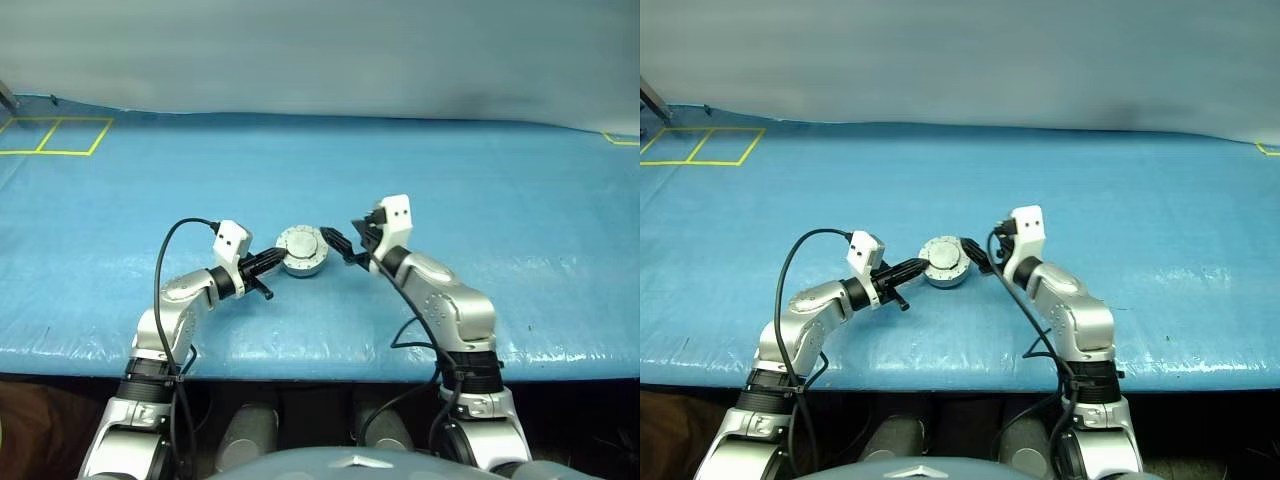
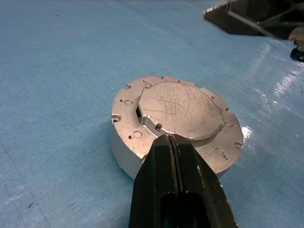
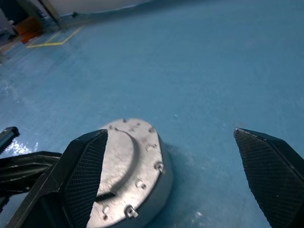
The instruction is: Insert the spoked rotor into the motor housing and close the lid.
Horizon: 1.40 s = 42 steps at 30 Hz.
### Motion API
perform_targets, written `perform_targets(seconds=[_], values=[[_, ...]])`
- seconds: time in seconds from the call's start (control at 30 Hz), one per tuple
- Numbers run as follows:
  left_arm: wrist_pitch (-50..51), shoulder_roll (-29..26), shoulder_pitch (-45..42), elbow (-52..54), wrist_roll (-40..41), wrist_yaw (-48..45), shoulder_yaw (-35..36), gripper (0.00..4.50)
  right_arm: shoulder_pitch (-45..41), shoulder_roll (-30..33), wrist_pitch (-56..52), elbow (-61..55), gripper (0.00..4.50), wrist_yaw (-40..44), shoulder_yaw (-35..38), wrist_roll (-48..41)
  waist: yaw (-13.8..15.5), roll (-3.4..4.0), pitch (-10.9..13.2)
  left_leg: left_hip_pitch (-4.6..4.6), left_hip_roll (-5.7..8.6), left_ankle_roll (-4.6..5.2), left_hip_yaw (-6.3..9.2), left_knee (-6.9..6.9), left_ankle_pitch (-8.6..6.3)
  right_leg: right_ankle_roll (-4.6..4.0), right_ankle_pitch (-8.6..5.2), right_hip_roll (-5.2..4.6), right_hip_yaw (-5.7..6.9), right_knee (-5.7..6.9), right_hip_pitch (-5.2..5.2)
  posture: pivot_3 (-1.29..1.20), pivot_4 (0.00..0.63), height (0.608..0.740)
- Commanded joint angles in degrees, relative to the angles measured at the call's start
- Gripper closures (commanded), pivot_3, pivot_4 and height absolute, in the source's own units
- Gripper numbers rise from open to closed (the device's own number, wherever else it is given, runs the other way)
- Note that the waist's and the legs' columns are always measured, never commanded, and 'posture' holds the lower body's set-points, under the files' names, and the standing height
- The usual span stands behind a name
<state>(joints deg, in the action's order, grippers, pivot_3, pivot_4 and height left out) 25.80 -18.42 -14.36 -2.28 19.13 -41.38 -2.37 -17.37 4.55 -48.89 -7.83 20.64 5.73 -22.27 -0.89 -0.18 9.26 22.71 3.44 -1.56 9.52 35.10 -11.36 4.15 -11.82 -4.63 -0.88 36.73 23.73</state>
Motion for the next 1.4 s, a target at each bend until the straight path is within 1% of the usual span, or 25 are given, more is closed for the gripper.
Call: perform_targets(seconds=[0.03,0.17,0.33,0.4,0.5,0.67,0.9,1.13,1.23,1.27,1.4], values=[[-0.5,0.2,0.2,1.2,0.2,-0.4,-0.7,4.5,1.9,-1.5,-6.0,-3.5,0.01,-1.3,2.6,-5.5,-0.1,0.02,0.0,0.0,-0.01,0.0,-0.01,-0.01,0.0,0.0,0.0,0.0,0.0,0.01,0.01,0.0,0.15,0.74],[-0.8,0.0,0.2,0.8,-0.2,0.0,-0.4,4.5,4.4,-4.6,-10.5,-3.9,0.01,-3.1,5.0,-10.1,-0.4,0.05,0.0,-0.03,-0.03,0.01,-0.03,0.02,0.0,-0.02,-0.02,0.01,0.0,0.04,-0.01,0.0,0.15,0.74],[-1.0,-0.3,0.3,0.8,-1.2,0.5,-0.7,4.5,4.4,-10.9,-15.5,-1.2,0.01,-5.8,11.0,-18.5,-0.5,0.05,0.0,-0.03,-0.04,0.01,-0.03,0.05,0.0,-0.01,-0.02,0.01,0.02,0.03,-0.03,0.0,0.15,0.74],[-1.2,-0.4,0.3,0.7,-1.5,0.5,-0.8,4.5,3.7,-12.5,-16.0,1.1,0.01,-7.7,13.0,-21.0,-0.5,0.05,0.0,-0.03,-0.03,0.01,-0.02,0.05,0.0,-0.01,-0.02,0.01,0.02,0.01,-0.04,0.0,0.15,0.74],[-1.4,-0.4,0.3,0.7,-1.5,0.5,-0.8,4.5,2.5,-13.2,-15.4,4.4,0.01,-9.8,14.8,-24.0,-0.6,0.06,0.0,-0.05,-0.04,0.01,-0.03,0.03,0.0,-0.01,-0.02,0.01,0.02,0.02,-0.04,0.0,0.15,0.74],[-1.6,-0.6,0.5,0.9,-1.7,0.7,-0.8,4.5,0.6,-13.4,-14.3,7.4,0.01,-11.2,14.5,-26.9,-0.9,0.07,0.0,-0.1,-0.07,0.01,-0.03,0.06,0.0,-0.01,-0.02,0.04,0.03,0.04,-0.07,0.0,0.15,0.74],[-1.7,-1.0,0.6,1.2,-1.7,0.9,-0.8,4.5,-1.1,-14.5,-12.3,10.7,0.01,-11.6,12.4,-27.9,-1.2,0.07,0.0,-0.09,-0.06,0.01,-0.04,0.04,0.0,-0.01,-0.02,0.04,0.03,0.04,-0.06,0.0,0.15,0.74],[-2.1,-1.1,0.8,1.3,-1.9,1.2,-0.8,4.5,-2.1,-15.1,-10.2,13.8,0.01,-11.2,11.7,-29.4,-1.2,0.07,0.0,-0.09,-0.07,0.01,-0.03,0.04,0.0,-0.01,-0.02,0.05,0.03,0.04,-0.06,0.0,0.15,0.74],[-2.3,-1.2,0.9,1.5,-2.1,1.4,-0.9,4.5,-2.2,-15.3,-9.7,14.3,0.64,-11.1,11.9,-30.6,-1.2,0.08,0.0,-0.09,-0.07,0.01,-0.03,0.04,0.0,-0.01,-0.02,0.05,0.03,0.04,-0.06,0.0,0.15,0.74],[-2.3,-1.2,1.0,1.5,-2.1,1.5,-0.9,4.5,-2.2,-15.4,-9.6,14.5,1.02,-11.1,12.0,-31.0,-1.2,0.1,0.0,-0.08,-0.07,0.01,-0.03,0.04,0.0,-0.01,-0.02,0.05,0.03,0.04,-0.05,0.0,0.15,0.74],[-2.6,-1.3,1.2,1.6,-2.2,1.6,-1.1,4.5,-2.2,-15.3,-9.6,14.7,2.25,-11.2,12.0,-32.0,-1.2,0.13,0.1,-0.06,-0.07,0.01,-0.03,0.02,0.0,-0.02,-0.02,0.05,0.03,0.04,-0.03,0.0,0.15,0.74]])
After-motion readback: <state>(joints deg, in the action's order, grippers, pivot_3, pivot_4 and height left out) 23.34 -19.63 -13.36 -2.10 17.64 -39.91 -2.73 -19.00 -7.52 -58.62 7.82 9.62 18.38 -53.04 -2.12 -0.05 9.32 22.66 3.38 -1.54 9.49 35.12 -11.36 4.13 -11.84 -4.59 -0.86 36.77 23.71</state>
